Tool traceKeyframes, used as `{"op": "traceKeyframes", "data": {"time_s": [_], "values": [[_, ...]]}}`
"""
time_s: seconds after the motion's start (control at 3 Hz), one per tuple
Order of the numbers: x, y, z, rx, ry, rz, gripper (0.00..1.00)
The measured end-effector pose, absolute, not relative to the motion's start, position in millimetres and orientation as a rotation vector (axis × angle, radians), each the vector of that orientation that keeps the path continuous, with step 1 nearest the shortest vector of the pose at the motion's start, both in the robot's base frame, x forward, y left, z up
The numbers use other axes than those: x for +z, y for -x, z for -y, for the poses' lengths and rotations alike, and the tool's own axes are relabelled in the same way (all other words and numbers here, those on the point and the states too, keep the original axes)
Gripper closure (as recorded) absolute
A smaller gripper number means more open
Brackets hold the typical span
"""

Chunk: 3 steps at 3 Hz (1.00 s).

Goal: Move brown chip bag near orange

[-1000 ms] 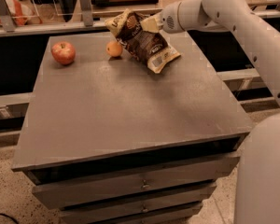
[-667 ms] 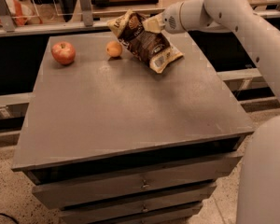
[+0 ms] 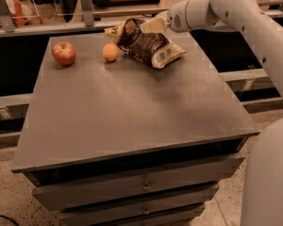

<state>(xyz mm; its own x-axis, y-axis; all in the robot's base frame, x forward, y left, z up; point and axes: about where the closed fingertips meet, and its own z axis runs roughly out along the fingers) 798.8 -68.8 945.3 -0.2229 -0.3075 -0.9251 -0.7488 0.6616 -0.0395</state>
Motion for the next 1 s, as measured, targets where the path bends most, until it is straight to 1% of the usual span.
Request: {"op": "traceKeyframes", "data": {"time_s": [0.33, 0.67, 1.0], "values": [[950, -798, 77, 0.517, 0.826, -1.791, 0.00], [957, -775, 118, 0.524, 0.817, -1.745, 0.00], [957, -772, 121, 0.523, 0.825, -1.744, 0.00]]}}
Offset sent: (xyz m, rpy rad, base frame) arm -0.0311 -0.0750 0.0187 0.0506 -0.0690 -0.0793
